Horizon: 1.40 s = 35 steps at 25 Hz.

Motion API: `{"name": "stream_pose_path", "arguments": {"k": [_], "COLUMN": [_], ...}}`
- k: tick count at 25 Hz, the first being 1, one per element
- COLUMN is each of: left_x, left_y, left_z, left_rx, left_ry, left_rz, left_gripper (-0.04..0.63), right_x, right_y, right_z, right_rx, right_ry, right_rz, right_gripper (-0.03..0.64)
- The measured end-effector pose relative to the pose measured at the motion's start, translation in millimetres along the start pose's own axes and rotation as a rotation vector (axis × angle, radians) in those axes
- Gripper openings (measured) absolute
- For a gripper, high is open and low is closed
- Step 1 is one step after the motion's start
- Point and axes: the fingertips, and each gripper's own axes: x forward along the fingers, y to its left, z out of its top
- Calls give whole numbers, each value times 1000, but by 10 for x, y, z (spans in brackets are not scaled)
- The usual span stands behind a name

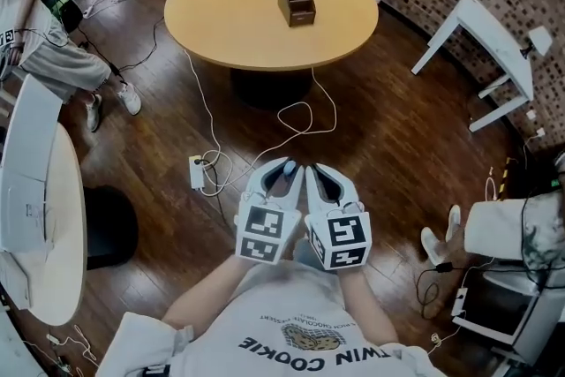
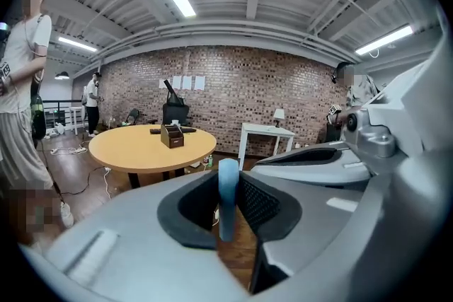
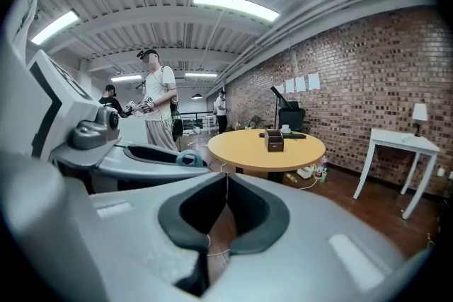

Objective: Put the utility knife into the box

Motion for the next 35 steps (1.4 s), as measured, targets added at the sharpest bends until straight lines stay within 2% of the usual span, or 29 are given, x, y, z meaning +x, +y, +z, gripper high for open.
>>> {"name": "stream_pose_path", "arguments": {"k": [8,24,30,35], "left_x": [538,2355,2727,2867], "left_y": [168,461,516,611], "left_z": [83,708,910,1042], "left_rx": [1,-35,-42,-37], "left_ry": [11,32,20,11], "left_rz": [39,160,200,224], "left_gripper": [75,75,75,75], "right_x": [445,1566,1783,1921], "right_y": [-406,-2027,-2362,-2462], "right_z": [23,425,558,694], "right_rx": [28,13,0,3], "right_ry": [-3,20,14,-6], "right_rz": [35,152,188,204], "right_gripper": [5,5,5,5]}}
